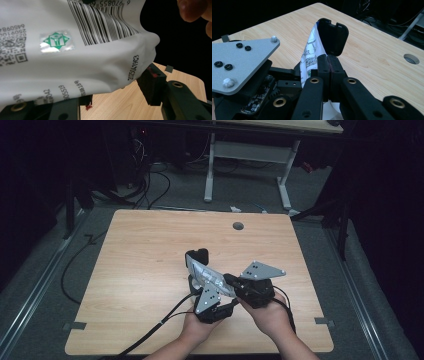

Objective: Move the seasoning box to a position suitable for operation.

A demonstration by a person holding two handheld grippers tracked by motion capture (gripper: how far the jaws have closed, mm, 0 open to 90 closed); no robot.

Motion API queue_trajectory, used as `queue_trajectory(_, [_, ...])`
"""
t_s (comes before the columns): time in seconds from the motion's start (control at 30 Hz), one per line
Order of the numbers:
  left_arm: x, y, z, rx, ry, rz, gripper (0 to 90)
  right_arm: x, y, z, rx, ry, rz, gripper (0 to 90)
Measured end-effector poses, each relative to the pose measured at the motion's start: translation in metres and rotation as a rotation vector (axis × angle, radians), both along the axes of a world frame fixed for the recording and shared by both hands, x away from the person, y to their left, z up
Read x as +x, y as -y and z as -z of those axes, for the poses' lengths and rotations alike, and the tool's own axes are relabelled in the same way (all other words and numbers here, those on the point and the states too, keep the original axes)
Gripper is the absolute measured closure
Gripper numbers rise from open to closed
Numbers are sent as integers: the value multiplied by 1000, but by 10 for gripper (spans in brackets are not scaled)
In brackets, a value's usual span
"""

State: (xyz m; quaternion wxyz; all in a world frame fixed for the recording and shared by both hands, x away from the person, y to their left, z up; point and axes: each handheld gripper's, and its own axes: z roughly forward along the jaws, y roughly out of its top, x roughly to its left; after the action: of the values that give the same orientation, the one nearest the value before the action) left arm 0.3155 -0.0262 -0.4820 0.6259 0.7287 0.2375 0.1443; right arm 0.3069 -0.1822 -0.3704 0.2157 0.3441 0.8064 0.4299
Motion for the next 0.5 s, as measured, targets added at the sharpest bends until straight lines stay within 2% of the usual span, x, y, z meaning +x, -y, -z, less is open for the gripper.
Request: queue_trajectory(0.5, [0,-1,-1,-12,9,-11,516,0,-2,-1,7,8,-9,899])
